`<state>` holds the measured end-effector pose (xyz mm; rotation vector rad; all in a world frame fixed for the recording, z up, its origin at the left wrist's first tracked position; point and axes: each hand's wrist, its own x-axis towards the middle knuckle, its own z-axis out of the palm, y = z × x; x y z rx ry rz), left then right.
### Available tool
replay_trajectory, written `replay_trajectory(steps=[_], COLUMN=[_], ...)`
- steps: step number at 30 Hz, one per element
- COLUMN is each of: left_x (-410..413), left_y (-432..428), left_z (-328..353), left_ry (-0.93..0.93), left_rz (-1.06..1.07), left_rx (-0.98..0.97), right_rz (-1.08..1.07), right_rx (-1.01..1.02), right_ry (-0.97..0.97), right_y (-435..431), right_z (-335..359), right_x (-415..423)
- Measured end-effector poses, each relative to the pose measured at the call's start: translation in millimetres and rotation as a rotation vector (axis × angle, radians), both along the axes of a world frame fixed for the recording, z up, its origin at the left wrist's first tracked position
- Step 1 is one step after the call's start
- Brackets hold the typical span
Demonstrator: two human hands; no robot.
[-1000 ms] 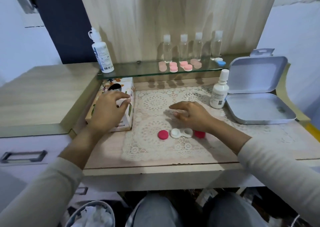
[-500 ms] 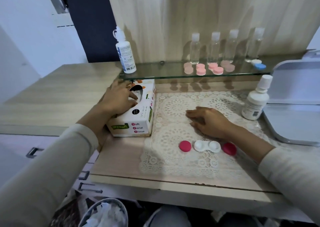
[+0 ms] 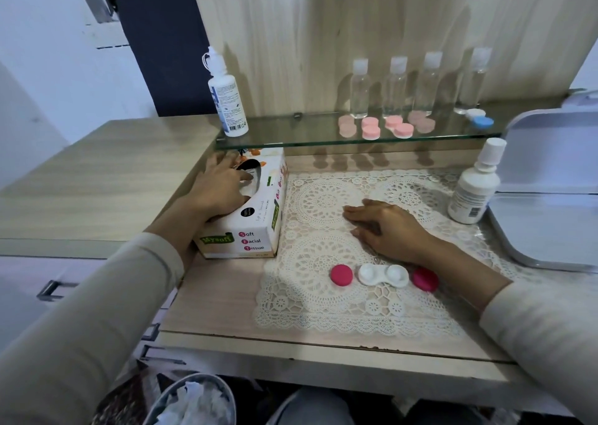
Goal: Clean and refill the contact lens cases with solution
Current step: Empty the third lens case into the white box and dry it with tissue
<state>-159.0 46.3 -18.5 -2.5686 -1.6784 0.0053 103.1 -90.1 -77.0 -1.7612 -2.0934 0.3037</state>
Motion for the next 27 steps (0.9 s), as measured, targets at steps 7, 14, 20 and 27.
replay_trajectory(steps=[7,14,20,27], left_x=[3.7,-2.2,2.4,-1.2], left_y=[-10.3,-12.2,-25.7,-30.1], left_z=[2.9,0.1,5.6,9.6], left_ry=[-0.069,-0.169,-0.359,-0.583], left_rz=[0.019,-0.065,-0.011,-0.005], left_rx=[0.034,0.185,0.31,0.427], right_rz=[-0.001,-0.006,-0.009,-0.011], right_rx=[0.02,0.022,0.026,0.004], right_ry=[0.006,0.011,0.015,0.024], right_y=[-0.2,2.1,2.3,2.1], right_z=[-0.9,-6.5,-6.3,-5.4], right_x=[0.0,2.0,1.8,1.0])
